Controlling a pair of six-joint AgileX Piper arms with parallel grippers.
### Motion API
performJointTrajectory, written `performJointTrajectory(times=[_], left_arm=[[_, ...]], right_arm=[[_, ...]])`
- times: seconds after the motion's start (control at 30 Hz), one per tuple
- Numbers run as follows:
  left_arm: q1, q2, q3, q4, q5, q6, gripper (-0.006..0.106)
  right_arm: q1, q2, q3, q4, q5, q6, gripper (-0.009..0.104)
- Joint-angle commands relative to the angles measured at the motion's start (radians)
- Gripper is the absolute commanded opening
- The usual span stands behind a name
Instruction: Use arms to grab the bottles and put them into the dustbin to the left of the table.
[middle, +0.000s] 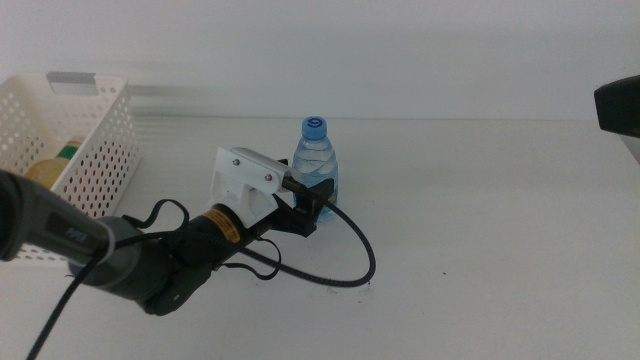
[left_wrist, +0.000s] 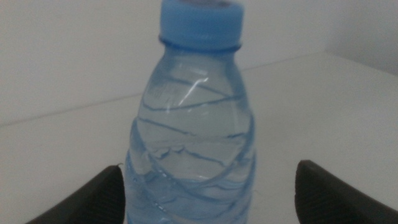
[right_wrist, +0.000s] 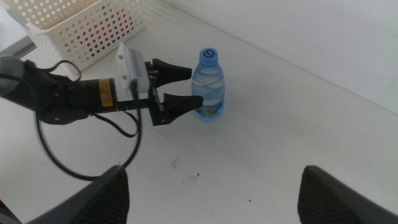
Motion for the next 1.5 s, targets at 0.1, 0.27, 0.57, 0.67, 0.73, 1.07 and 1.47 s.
performJointTrajectory(times=[0.1,0.27,0.57,0.67,0.73,1.07,1.47], left_arm=[[0.000,0.069,-0.085,0.007,0.034,-0.015,0.094],[0.000,0.139,-0.177,0.024,0.054,-0.019,0.094],[0.000,0.161,-0.255,0.027,0.131,-0.050,0.089],[0.005,0.161,-0.272,0.075,0.202,-0.089,0.074],[0.017,0.151,-0.274,0.135,0.202,-0.099,0.058],[0.035,-0.142,-0.277,0.243,0.576,-0.313,0.006],[0.063,-0.383,-0.559,-0.011,1.344,-0.109,0.006]], right_arm=[[0.002,-0.004,-0.006,-0.004,-0.009,-0.005,0.081],[0.002,-0.004,-0.006,-0.004,-0.009,0.009,0.081],[0.002,-0.004,-0.006,-0.004,-0.009,0.021,0.081],[0.002,-0.004,-0.006,-0.004,-0.009,0.021,0.081],[0.002,-0.004,-0.006,-0.004,-0.009,0.021,0.081],[0.002,-0.004,-0.006,-0.004,-0.009,0.021,0.081],[0.002,-0.004,-0.006,-0.004,-0.009,0.021,0.081]])
